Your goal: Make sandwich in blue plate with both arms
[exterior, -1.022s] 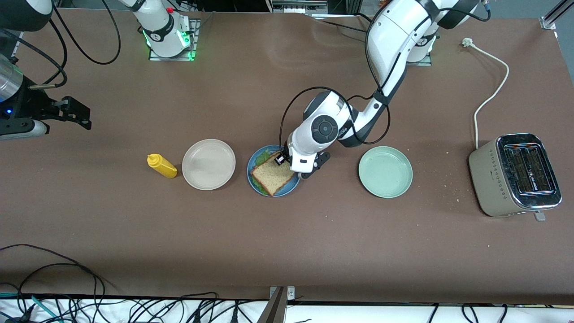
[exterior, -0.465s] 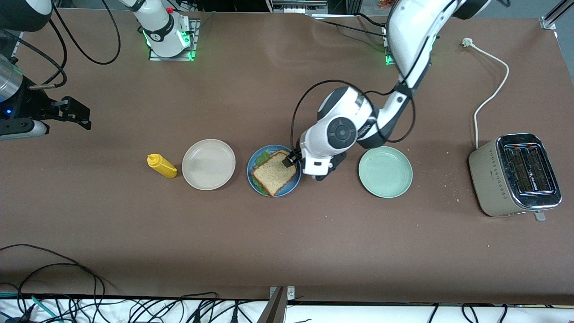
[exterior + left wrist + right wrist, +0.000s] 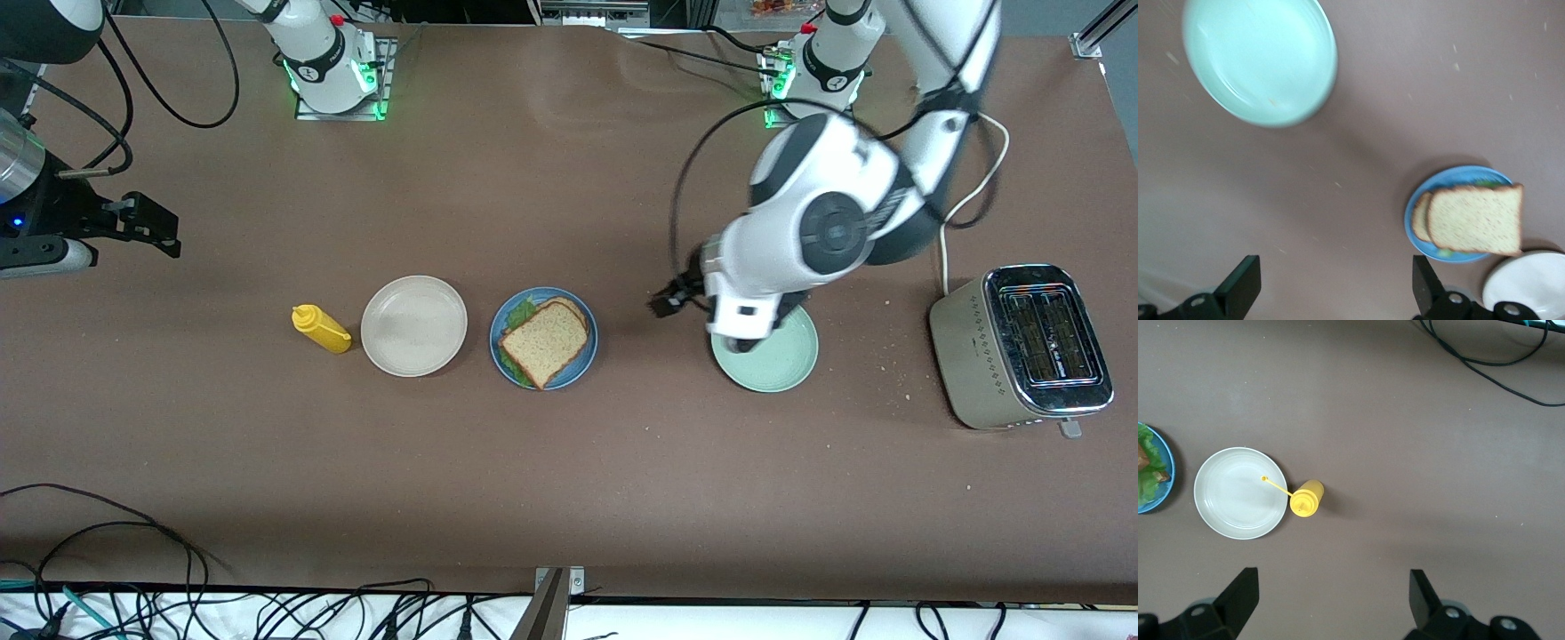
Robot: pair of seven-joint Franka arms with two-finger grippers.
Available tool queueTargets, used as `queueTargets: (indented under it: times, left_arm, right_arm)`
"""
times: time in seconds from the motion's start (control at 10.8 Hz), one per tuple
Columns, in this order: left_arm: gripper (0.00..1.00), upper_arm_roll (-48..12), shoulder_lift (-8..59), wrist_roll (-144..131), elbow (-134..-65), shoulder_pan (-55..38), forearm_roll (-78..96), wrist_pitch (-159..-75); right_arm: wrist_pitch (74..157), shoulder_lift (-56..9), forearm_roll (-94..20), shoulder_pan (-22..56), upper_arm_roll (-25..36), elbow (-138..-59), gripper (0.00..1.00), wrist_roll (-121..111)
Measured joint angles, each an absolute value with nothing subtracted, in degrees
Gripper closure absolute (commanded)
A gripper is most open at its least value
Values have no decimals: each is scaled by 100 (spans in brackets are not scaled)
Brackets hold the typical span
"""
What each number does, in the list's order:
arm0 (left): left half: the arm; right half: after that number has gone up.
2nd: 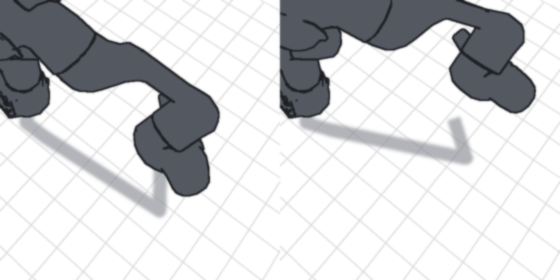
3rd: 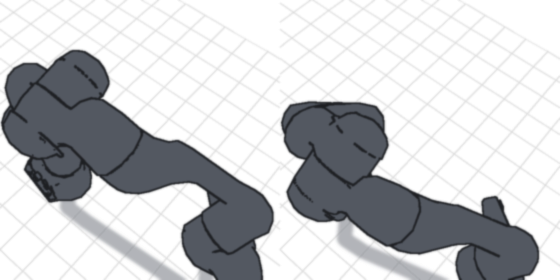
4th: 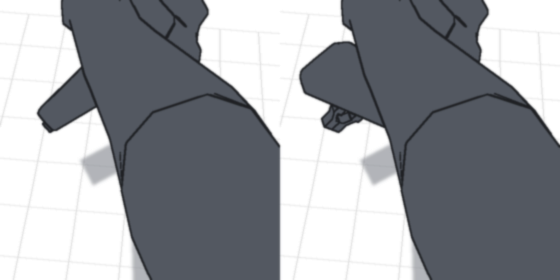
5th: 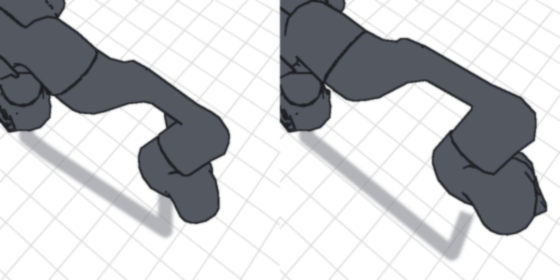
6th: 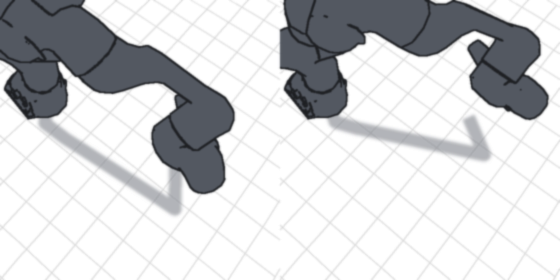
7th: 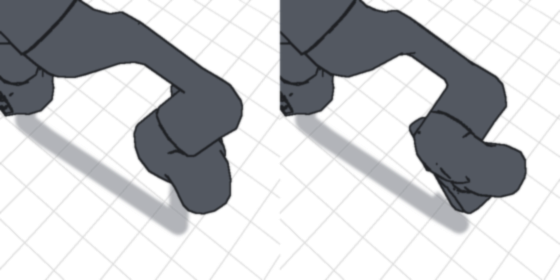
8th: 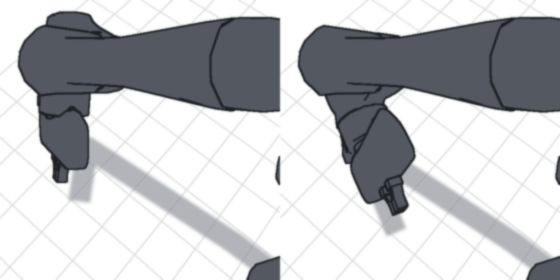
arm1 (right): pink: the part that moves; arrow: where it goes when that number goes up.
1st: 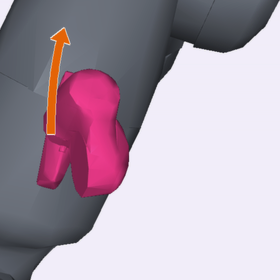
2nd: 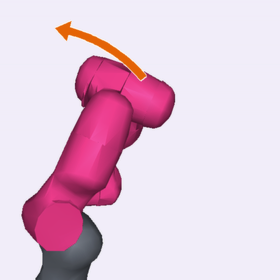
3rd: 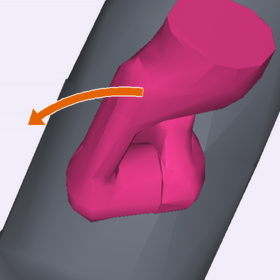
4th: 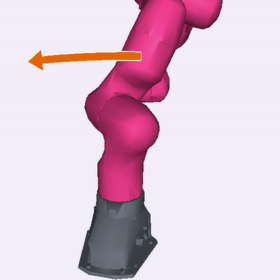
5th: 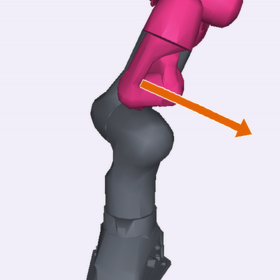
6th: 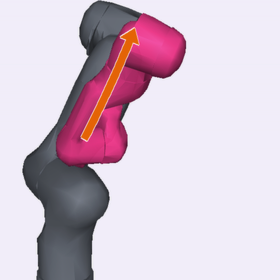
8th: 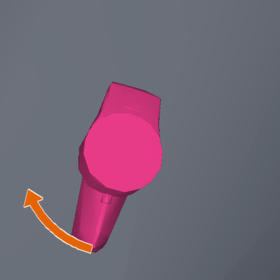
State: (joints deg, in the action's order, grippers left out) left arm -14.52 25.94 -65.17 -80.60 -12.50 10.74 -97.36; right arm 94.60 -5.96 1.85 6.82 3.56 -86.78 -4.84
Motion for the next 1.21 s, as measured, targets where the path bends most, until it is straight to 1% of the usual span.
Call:
queueTargets:
  times: [0.19, 0.28, 1.02, 1.11, 1.21]
  left_arm:
    - [0, -1431, 2255, -5604, -8073, -711, 390, -9256]
    - [0, -1425, 2188, -5093, -8082, -485, 144, -9153]
    - [0, -1413, 2149, -1385, -8234, 1037, -107, -9110]
    - [1, -1414, 2135, -1121, -8273, 1179, -108, -9110]
    - [6, -1415, 2124, -900, -8302, 1300, -108, -9110]
  right_arm:
    - [9461, -600, 185, 682, 355, -8678, 0, -484]
    - [9461, -601, 185, 682, 355, -8678, 0, -484]
    - [9461, -603, 185, 682, 356, -8677, 0, -480]
    - [9461, -603, 185, 682, 356, -8677, 0, -479]
    - [9461, -603, 185, 682, 356, -8676, 0, -479]
